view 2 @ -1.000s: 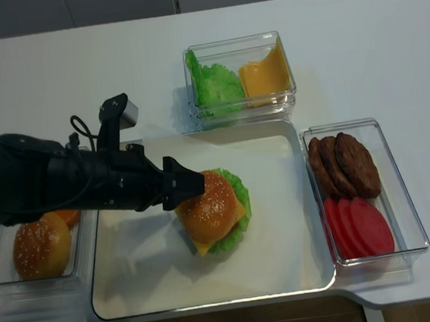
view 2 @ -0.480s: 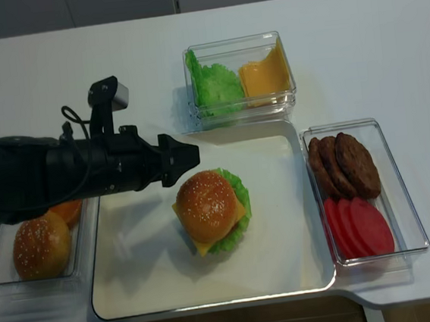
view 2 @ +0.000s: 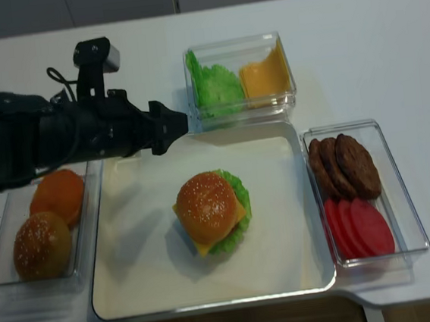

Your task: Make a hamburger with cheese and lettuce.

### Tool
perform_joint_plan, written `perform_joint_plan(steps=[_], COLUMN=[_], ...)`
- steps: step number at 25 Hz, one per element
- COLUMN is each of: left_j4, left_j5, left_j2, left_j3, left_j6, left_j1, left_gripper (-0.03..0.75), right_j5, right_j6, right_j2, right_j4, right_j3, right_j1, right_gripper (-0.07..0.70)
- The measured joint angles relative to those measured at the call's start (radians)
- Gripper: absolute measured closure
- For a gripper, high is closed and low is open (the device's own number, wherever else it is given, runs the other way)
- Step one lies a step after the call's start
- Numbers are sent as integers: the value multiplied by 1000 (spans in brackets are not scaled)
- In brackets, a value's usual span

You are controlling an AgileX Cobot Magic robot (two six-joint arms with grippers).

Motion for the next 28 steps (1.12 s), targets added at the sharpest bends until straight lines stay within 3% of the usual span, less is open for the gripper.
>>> perform_joint_plan(steps=[6,16,20,25,28], left_j4=[429,974,1072,1093,1102], left_j5=[6,61,144,285,335], left_j2=[-7,-110,-147,-188,-222], left_j3=[-45,-45,-45,-45,-45], left_j6=[-377,-813,-918,-963,-983], left_j1=[0,2,26,80,88], left_gripper=[116,143,180,222,225], right_j5=[0,0,0,0,0], right_j6=[0,0,0,0,0], right_j2=[0,0,0,0,0], right_j4=[0,0,0,0,0], right_j3=[0,0,0,0,0], right_j1=[0,0,0,0,0], right_gripper=[416,416,416,416,416])
